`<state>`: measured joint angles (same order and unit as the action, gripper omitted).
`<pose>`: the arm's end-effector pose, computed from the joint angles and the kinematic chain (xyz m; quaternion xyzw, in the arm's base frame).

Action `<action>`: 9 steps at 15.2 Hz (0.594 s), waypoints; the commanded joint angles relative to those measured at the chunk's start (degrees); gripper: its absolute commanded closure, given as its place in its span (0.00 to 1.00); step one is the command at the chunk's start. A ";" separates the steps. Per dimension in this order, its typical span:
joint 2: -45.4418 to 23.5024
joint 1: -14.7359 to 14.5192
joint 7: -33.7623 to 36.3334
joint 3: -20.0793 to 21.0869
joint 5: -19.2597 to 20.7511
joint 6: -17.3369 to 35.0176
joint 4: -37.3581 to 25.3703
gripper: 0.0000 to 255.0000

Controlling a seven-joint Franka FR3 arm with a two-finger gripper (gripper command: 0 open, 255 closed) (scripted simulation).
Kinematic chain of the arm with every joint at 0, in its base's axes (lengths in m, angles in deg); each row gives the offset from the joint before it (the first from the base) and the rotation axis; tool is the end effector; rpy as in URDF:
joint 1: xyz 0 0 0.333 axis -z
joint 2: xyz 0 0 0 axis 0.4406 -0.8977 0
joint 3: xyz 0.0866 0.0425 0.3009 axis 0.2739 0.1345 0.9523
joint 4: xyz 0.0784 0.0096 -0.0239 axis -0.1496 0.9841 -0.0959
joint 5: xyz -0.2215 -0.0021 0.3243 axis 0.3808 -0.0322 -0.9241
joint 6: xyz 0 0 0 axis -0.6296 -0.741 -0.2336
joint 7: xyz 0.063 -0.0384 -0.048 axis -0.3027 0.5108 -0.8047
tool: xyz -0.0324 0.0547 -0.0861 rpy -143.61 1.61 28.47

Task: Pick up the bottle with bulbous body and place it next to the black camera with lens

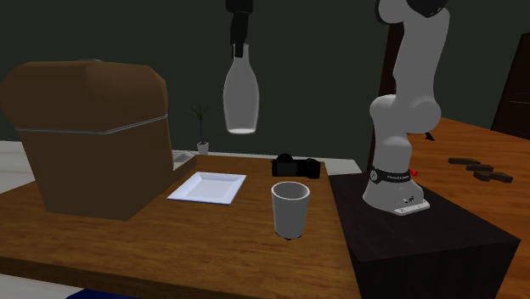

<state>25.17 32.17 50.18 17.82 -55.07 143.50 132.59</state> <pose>0.5131 -0.0538 0.6640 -0.9967 -0.0652 -0.0455 0.0176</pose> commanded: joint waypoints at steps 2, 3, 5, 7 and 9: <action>0.00 1.71 -3.99 -2.32 -0.02 -2.29 -2.12 1.00; -0.13 2.29 -5.30 -3.10 -0.04 -3.05 -2.94 1.00; -0.59 3.45 -7.94 -4.66 -0.10 -4.62 -4.81 1.00; -1.34 4.63 -10.61 -6.24 -0.21 -6.25 -7.03 1.00; -2.39 5.83 -13.33 -7.86 -0.40 -7.97 -9.62 1.00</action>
<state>23.42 37.30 38.53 10.89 -55.37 136.36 124.33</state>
